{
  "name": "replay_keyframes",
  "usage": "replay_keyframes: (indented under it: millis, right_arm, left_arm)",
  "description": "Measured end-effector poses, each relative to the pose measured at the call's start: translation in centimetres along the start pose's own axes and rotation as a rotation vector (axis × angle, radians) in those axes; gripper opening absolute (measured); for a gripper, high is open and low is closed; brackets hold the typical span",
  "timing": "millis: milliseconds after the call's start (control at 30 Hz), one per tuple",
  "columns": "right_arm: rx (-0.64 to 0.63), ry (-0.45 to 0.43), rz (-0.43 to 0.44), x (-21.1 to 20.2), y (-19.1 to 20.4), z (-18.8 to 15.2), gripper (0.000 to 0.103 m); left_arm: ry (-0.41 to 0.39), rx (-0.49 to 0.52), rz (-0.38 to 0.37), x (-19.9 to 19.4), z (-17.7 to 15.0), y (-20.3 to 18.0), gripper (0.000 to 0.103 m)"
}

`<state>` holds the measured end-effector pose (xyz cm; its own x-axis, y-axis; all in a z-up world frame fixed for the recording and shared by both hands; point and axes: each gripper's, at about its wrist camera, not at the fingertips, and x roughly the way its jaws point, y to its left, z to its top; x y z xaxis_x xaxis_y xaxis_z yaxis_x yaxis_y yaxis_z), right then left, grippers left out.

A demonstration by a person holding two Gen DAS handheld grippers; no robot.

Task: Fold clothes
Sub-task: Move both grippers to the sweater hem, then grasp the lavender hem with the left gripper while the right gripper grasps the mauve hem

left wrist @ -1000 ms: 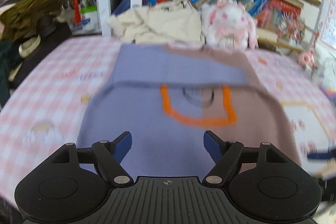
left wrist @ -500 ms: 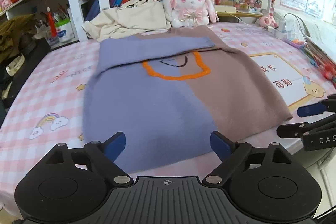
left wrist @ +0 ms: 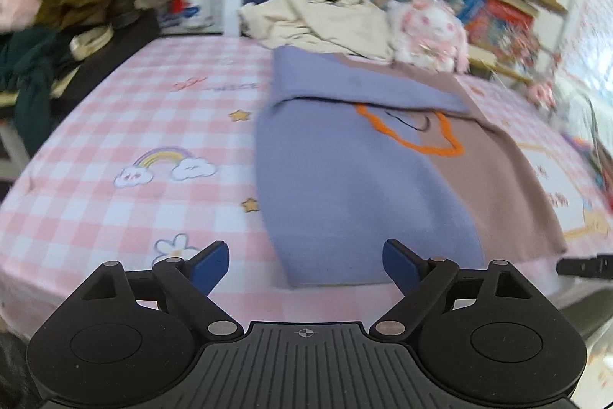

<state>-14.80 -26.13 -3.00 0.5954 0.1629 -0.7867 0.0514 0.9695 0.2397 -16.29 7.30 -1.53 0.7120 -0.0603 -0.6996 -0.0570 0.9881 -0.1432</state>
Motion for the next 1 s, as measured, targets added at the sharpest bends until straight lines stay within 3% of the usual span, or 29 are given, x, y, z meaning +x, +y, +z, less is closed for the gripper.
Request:
replay_keyframes:
  millis: [67,167,300,467,567,633,700,800,900,1000]
  right_arm:
    - [0.030,-0.002,-0.006,0.2,-0.5,0.2,0.057]
    - [0.066,-0.011,-0.010,0.4,-1.2,0.6,0.048]
    - [0.084,-0.020,-0.010,0.9,-1.6,1.5,0.041]
    - [0.094,-0.032,-0.011,1.8,-1.8,3.0,0.037]
    - [0.092,-0.016,-0.007,2.5,-1.8,3.5,0.028]
    - [0.075,-0.011,-0.006,2.8,-1.5,3.6,0.019]
    - [0.054,-0.014,-0.008,2.9,-1.1,3.8,0.010]
    - [0.019,-0.059,0.007,2.0,-0.4,4.0,0.007]
    - [-0.024,-0.106,0.080,0.9,0.5,4.1,0.007]
    - [-0.007,-0.073,0.091,1.6,0.4,4.3,0.008]
  left_arm:
    - [0.018,-0.084,-0.015,0.5,0.1,1.2,0.084]
    - [0.037,-0.205,-0.050,1.5,0.2,2.5,0.066]
    - [0.060,-0.202,-0.031,2.8,0.6,2.5,0.044]
    - [0.088,-0.192,-0.006,4.4,1.1,2.3,0.041]
    - [0.098,-0.230,-0.017,4.7,1.3,2.1,0.040]
    - [0.103,-0.244,-0.019,4.9,1.5,2.1,0.029]
    - [0.108,-0.253,-0.014,5.1,1.7,2.1,0.011]
    - [0.081,-0.266,-0.026,4.4,2.1,1.7,0.011]
    - [0.026,-0.220,-0.069,3.0,2.7,0.7,0.013]
    - [0.054,-0.262,-0.082,3.4,2.2,1.4,0.014]
